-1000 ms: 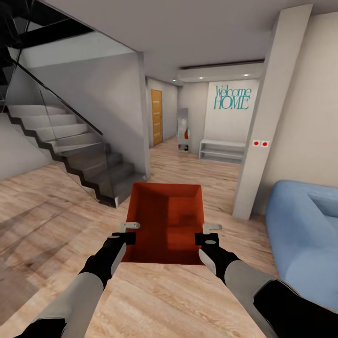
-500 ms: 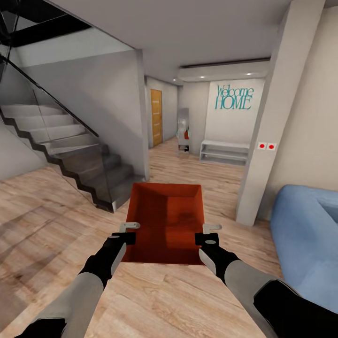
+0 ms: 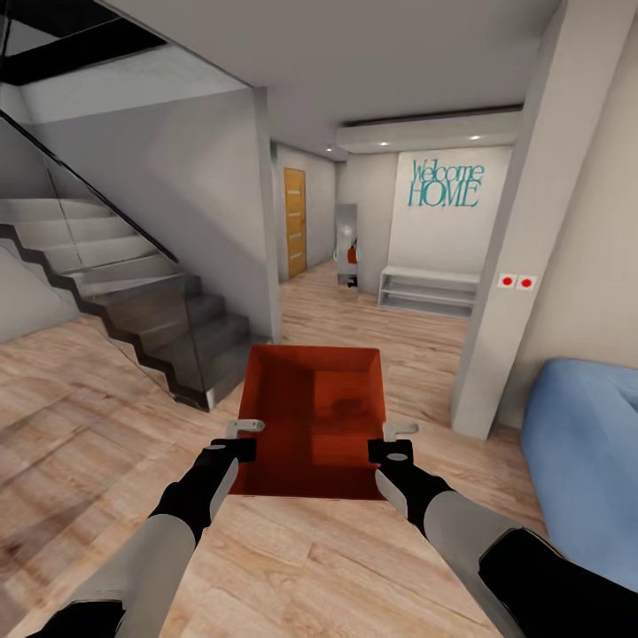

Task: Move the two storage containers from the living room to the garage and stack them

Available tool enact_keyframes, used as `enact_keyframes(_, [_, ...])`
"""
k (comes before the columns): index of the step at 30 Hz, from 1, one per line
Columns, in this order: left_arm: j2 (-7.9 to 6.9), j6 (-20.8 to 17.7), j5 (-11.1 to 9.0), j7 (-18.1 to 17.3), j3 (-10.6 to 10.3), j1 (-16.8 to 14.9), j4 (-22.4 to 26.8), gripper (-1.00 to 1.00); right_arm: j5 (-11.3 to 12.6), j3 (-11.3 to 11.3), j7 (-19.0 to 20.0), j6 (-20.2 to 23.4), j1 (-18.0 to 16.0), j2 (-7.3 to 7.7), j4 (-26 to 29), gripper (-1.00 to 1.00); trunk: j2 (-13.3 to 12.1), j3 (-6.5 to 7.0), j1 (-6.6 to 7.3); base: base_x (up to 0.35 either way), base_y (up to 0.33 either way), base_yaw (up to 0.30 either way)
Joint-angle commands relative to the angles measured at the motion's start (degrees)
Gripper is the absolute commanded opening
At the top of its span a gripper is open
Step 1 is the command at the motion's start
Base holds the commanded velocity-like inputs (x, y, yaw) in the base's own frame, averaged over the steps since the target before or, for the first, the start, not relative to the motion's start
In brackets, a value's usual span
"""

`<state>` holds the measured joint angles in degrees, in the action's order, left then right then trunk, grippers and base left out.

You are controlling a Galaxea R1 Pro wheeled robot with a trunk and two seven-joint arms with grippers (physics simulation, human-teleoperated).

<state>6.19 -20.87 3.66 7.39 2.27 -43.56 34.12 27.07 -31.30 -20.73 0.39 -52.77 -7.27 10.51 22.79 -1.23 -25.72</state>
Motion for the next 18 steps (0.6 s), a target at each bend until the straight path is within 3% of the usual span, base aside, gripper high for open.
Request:
enact_keyframes(1, [0.4,-0.32,0.1,-0.18,0.81,-0.03,-0.01,-1.0,-0.79,0.71,-0.01,-0.22,-0.06,-0.1,1.33,-1.0,0.13,-0.12,-0.07,0.322,0.0,0.0])
enact_keyframes(18, [0.42,-0.3,0.11,-0.18,0.81,-0.03,-0.02,-1.0,-0.79,0.71,-0.01,-0.22,-0.06,-0.1,1.31,-1.0,0.13,-0.12,-0.07,0.322,0.0,0.0])
